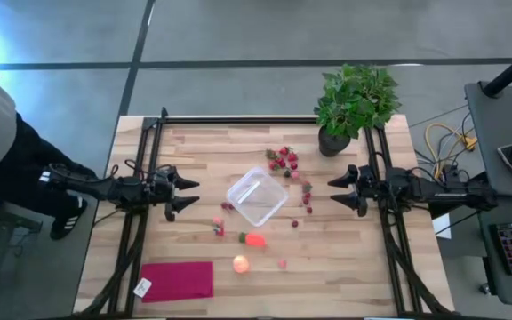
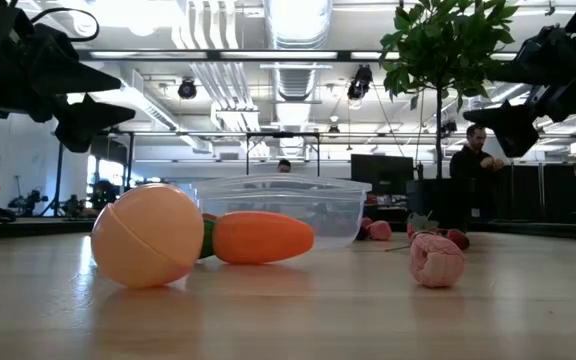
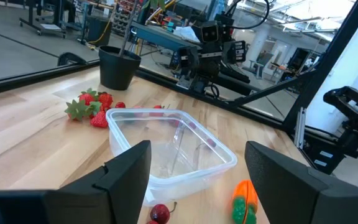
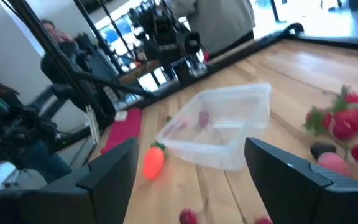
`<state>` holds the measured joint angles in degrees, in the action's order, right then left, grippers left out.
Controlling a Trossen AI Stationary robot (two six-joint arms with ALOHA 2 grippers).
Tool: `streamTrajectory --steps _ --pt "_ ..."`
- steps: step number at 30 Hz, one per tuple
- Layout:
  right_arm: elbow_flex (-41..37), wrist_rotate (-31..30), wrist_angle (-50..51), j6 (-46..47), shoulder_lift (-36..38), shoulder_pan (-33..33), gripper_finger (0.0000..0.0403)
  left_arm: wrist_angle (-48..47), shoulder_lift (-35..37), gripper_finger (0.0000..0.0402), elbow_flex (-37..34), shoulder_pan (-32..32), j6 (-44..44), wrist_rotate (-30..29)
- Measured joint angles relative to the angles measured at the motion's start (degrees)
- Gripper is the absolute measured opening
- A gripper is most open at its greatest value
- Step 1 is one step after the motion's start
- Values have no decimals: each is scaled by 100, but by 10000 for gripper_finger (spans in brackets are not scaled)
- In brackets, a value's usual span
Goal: Pick and placing Produce into tupperware
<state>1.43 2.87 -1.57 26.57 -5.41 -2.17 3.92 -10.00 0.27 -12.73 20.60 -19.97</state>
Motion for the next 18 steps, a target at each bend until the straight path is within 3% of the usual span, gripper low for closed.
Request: streamTrajectory --steps 4,9,11,15,18 --pt "-4 -47 -785 606 -4 1 286 0 0 247 0 2 -2 0" --pt "10 -381 -2762 992 -267 1 286 0 0 247 0 0 0 -2" --pt "75 -303 -2869 1387 -386 1 286 0 0 247 0 0 -2 0" --pt "240 -343 -2893 3295 -422 1 286 2 0 247 0 0 -2 0" --pt "347 -1106 -2867 3167 -477 1 286 2 0 247 0 1 -2 -1"
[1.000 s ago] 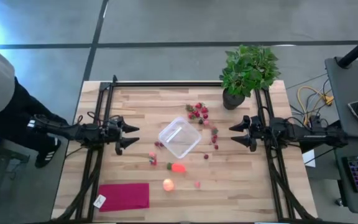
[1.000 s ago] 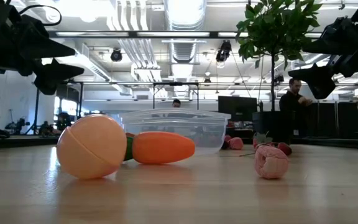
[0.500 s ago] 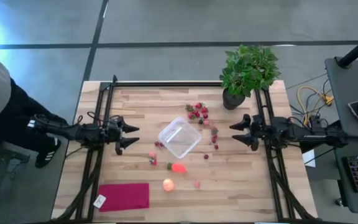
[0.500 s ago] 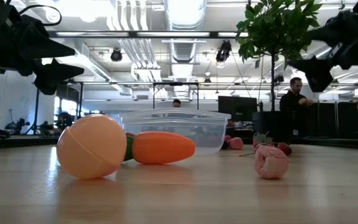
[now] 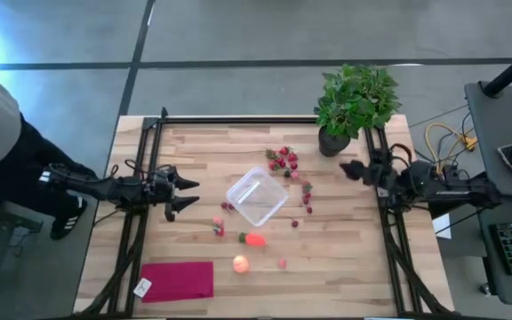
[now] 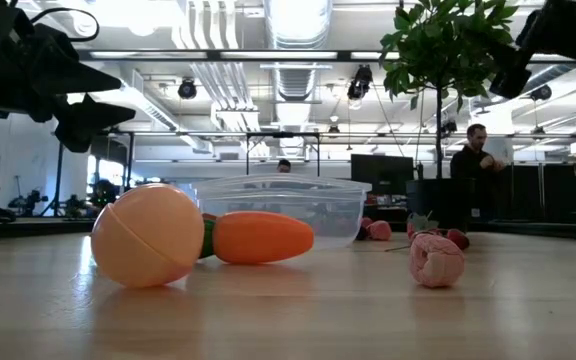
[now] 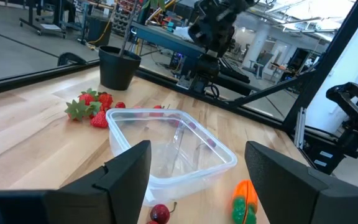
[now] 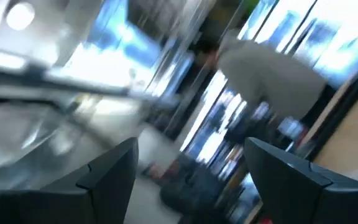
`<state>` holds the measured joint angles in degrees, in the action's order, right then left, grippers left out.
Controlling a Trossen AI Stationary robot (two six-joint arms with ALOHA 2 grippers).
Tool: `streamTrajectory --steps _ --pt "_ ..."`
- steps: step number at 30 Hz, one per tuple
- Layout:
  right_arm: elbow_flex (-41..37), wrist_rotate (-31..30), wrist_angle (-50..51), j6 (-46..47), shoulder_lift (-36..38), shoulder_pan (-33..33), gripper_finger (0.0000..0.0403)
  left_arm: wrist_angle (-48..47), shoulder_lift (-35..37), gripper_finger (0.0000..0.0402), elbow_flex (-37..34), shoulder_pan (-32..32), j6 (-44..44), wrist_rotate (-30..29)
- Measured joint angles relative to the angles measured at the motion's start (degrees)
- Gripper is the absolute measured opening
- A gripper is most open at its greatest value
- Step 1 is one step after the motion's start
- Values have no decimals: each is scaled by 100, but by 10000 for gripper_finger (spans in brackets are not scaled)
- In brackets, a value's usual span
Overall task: Pick and placing Produce into tupperware
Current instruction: Put the red cherry into the transparent container
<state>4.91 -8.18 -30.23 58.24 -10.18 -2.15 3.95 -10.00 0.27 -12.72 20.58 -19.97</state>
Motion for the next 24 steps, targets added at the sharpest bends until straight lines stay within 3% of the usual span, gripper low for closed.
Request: streamTrajectory --steps 3,5,10,12,15,20,22,24 --pt "243 -1306 -15 -925 -127 0 286 -2 -4 247 0 -1 2 1" --pt "474 -1800 -12 -990 -240 -4 285 6 -4 247 0 -1 2 0" --pt "1460 -1714 -284 -1996 -1054 0 278 2 -4 247 0 -1 2 -1" --pt "2110 -1600 173 -2404 -1534 2 275 4 2 247 0 1 2 1" --pt "3289 -1686 2552 -2274 -2322 0 268 4 -9 247 0 0 1 1" --pt "4904 -1357 7962 -465 -3868 107 261 4 -4 247 0 1 0 1" --pt "5176 -993 9226 -8 -4417 354 263 7 0 247 0 -1 0 1" --pt "5301 -687 9835 289 -4816 698 266 6 -6 247 0 1 0 1"
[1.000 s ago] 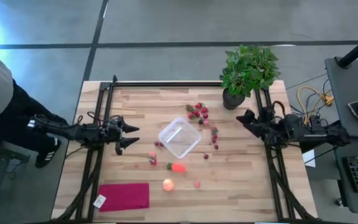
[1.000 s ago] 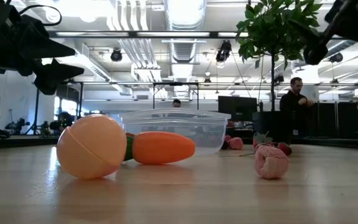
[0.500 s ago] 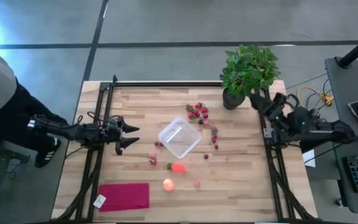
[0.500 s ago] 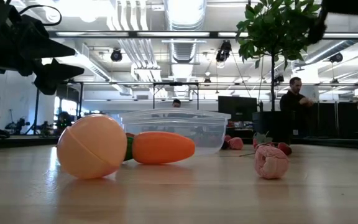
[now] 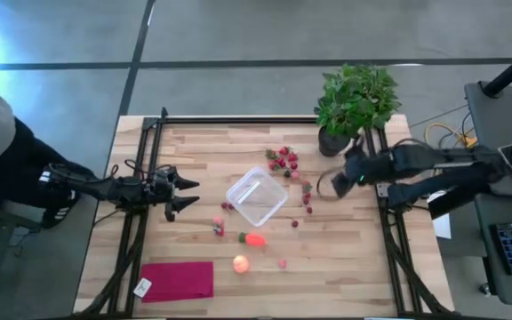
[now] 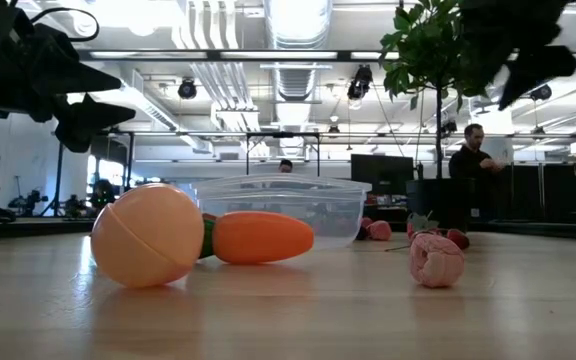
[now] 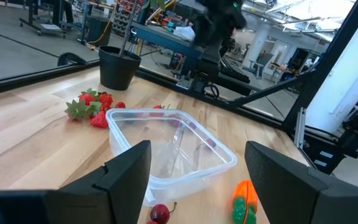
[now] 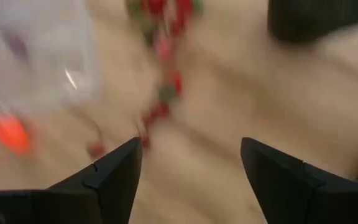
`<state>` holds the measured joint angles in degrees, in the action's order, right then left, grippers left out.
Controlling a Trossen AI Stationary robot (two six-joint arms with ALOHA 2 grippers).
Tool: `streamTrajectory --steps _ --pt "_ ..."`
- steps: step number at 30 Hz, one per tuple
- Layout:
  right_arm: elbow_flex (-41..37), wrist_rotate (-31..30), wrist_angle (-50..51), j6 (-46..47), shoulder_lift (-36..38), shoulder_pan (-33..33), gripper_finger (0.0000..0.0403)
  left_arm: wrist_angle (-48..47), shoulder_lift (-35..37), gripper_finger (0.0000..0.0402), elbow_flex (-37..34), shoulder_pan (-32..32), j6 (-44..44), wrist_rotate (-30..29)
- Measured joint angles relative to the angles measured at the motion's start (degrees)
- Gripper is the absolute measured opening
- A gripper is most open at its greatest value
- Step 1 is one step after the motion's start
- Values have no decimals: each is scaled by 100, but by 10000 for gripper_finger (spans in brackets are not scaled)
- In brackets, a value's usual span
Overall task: Pick and placing Produce into tupperware
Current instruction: Put the red cherry into the transparent container
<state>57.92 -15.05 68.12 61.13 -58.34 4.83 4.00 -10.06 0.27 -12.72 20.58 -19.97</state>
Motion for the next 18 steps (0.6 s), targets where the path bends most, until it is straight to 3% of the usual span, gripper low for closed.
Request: streamTrajectory --steps 5,9,15,18 --pt "24 217 -200 698 -709 794 268 -1 -1 247 0 -1 0 0" --pt "-230 312 -750 1044 -1233 1040 266 -1 6 247 0 0 0 0" --pt "-581 448 -1707 634 -1944 1054 265 -1 6 247 0 -1 0 -2" --pt "-675 240 -2033 131 -2208 1081 265 -1 6 247 0 0 0 0"
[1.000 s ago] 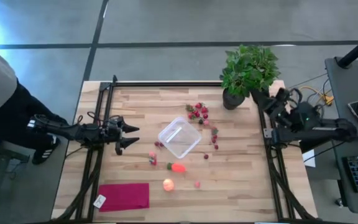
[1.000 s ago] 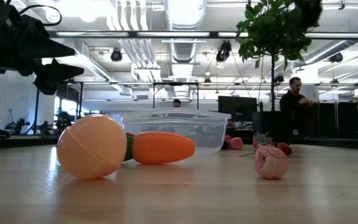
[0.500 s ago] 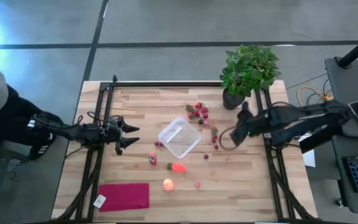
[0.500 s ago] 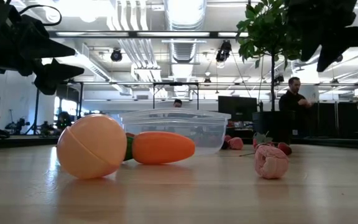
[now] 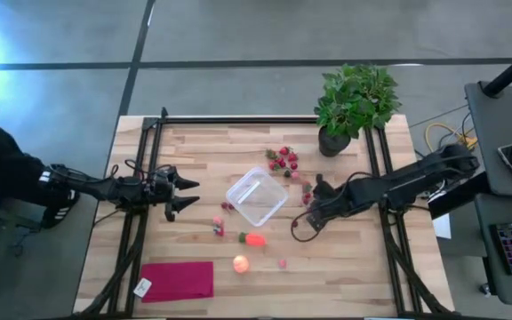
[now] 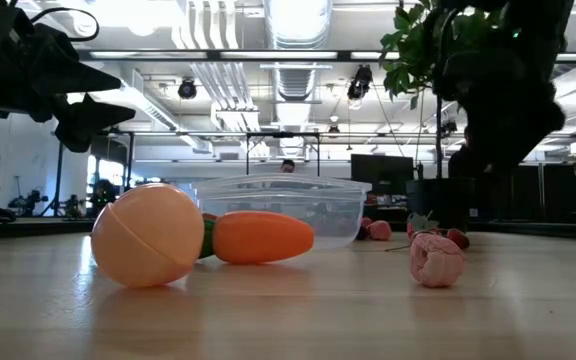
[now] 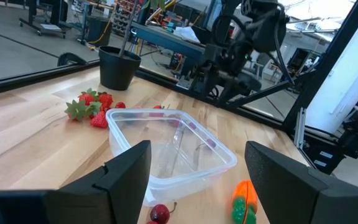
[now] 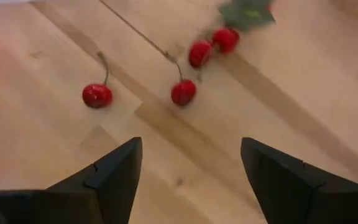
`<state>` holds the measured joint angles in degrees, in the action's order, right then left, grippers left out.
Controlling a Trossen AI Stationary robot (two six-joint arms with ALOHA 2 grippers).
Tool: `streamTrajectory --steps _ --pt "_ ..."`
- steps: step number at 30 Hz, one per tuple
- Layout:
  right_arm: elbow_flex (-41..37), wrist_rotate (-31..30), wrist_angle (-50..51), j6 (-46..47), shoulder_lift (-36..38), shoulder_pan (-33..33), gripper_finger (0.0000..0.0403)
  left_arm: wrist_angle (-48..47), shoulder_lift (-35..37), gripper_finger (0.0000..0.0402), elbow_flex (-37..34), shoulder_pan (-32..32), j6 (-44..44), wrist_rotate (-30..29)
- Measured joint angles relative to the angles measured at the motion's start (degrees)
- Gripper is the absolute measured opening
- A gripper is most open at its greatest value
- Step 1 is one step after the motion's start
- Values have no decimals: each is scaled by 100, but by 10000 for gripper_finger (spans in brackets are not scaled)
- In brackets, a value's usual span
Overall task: Pick and placing Produce into tupperware
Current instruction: Put the red cherry into the transparent container
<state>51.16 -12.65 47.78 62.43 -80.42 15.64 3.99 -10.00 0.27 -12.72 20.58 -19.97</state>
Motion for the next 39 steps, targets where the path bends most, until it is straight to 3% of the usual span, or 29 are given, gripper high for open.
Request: streamTrajectory --steps 4,12,19,29,39 --pt "-209 -249 -493 -757 -158 0 265 0 -9 247 0 -1 0 1" --pt "-545 -199 -750 -1618 -219 54 265 0 -7 247 0 -1 2 0" --pt "-875 -235 -1611 -2720 -485 48 265 0 0 247 0 1 0 0" --pt "-714 -132 -1877 -2651 -1162 -195 252 2 -1 247 0 0 1 -3" --pt "-710 -148 -1959 -2643 -1121 -343 172 0 -9 247 0 -1 2 2"
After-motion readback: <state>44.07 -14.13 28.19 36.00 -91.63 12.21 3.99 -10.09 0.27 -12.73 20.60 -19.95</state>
